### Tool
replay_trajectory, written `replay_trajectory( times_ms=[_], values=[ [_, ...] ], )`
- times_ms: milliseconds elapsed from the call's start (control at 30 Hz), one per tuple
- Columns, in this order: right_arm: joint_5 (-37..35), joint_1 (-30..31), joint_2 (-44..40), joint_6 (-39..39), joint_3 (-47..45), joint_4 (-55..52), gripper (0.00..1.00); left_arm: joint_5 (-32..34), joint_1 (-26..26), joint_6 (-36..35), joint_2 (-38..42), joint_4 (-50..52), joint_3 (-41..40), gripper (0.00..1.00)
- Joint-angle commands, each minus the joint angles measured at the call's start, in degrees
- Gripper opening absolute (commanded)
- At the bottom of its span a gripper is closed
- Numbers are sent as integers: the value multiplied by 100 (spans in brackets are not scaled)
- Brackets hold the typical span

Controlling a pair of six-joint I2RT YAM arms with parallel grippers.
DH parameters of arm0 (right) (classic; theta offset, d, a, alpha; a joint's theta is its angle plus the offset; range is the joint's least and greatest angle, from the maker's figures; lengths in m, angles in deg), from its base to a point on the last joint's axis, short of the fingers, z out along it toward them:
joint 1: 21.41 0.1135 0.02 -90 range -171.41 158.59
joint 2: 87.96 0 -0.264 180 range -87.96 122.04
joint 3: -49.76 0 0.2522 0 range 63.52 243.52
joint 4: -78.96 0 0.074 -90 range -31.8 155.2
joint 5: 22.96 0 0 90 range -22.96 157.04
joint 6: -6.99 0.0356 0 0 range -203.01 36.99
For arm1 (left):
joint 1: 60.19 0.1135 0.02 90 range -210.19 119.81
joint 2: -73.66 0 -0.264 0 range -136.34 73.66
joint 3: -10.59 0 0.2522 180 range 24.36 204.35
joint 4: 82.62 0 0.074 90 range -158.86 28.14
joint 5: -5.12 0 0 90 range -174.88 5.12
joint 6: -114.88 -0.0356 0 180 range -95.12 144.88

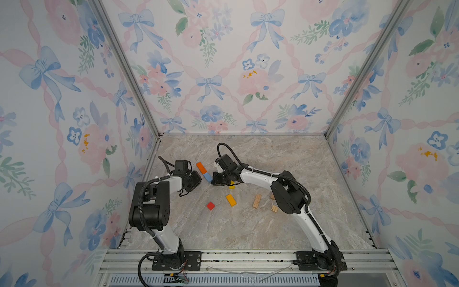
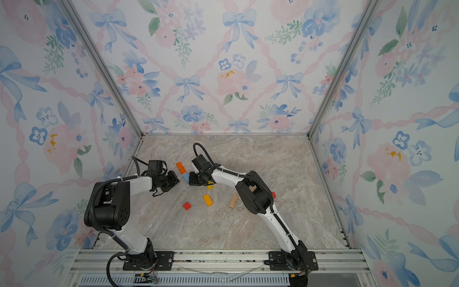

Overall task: Assemble the letter v with building blocks
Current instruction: Assemble the building block at the center of the board.

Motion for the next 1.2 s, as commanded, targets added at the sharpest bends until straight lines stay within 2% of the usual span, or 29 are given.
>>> replay_trajectory(
  times_ms=[0, 800, 1167],
  values=[
    [-42, -20, 260, 119, 85, -180, 0, 38, 39, -78, -64, 379, -104, 0],
    [-33, -72, 425, 211, 306, -201, 0, -22, 39, -68, -109, 359, -103, 0],
    [-24, -59, -194, 148, -513, -17, 0, -50, 39, 24, 336, 368, -223, 0]
  ],
)
